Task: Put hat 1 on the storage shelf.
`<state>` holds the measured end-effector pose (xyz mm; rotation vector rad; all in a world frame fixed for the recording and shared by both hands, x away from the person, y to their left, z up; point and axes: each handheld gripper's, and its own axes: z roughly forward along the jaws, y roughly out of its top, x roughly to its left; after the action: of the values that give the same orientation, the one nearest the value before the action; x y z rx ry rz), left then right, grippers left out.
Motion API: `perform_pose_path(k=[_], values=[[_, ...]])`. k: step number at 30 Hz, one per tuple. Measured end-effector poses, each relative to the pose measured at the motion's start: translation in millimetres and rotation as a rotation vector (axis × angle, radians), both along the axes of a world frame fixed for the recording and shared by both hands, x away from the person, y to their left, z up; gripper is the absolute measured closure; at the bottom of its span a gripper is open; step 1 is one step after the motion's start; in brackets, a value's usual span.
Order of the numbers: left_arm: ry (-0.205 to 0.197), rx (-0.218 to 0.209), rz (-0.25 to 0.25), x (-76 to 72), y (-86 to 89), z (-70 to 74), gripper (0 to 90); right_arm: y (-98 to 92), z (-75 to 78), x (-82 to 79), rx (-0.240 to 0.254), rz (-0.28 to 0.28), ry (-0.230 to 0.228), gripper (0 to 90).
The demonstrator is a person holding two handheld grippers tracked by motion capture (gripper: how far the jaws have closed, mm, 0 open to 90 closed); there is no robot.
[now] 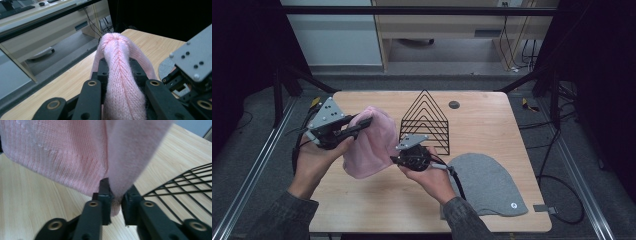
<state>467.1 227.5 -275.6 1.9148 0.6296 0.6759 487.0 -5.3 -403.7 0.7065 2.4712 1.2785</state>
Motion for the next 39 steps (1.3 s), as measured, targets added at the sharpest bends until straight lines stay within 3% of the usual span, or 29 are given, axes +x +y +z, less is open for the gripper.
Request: perform_pose_path(k=[3,8,13,19,22,29,34,39], values=[[-0.004,-0.016,-0.011,2.1,3.6,1.6,74.3,-10.3,6.5,3.2,-0.008,-0.005,-0.013,82.8],[0.026,-0.059,-0.026,8.8,6.3,8.2,73.5,-23.0,20.9,9.0,-0.017,-0.035,-0.025,82.9],[0.045,-0.085,-0.027,28.4,5.0,26.3,72.9,-30.2,42.9,20.6,-0.028,-0.058,-0.055,83.1],[0.047,-0.101,-0.04,42.0,2.5,40.7,72.6,-38.6,62.4,33.4,-0.031,-0.08,-0.074,83.5],[0.038,-0.095,-0.037,46.8,2.0,45.4,72.4,-45.0,74.1,41.4,-0.05,-0.095,-0.096,83.7],[0.016,-0.123,-0.02,55.9,-1.2,51.0,72.5,-51.4,85.9,52.8,-0.047,-0.115,-0.103,83.7],[-0.01,-0.131,-0.01,70.9,-8.3,60.5,72.1,-54.7,94.1,62.9,-0.021,-0.128,-0.106,83.5],[-0.046,-0.118,-0.02,91.7,-27.7,70.9,71.6,-64.0,99.7,79.1,0.006,-0.172,-0.109,83.3]])
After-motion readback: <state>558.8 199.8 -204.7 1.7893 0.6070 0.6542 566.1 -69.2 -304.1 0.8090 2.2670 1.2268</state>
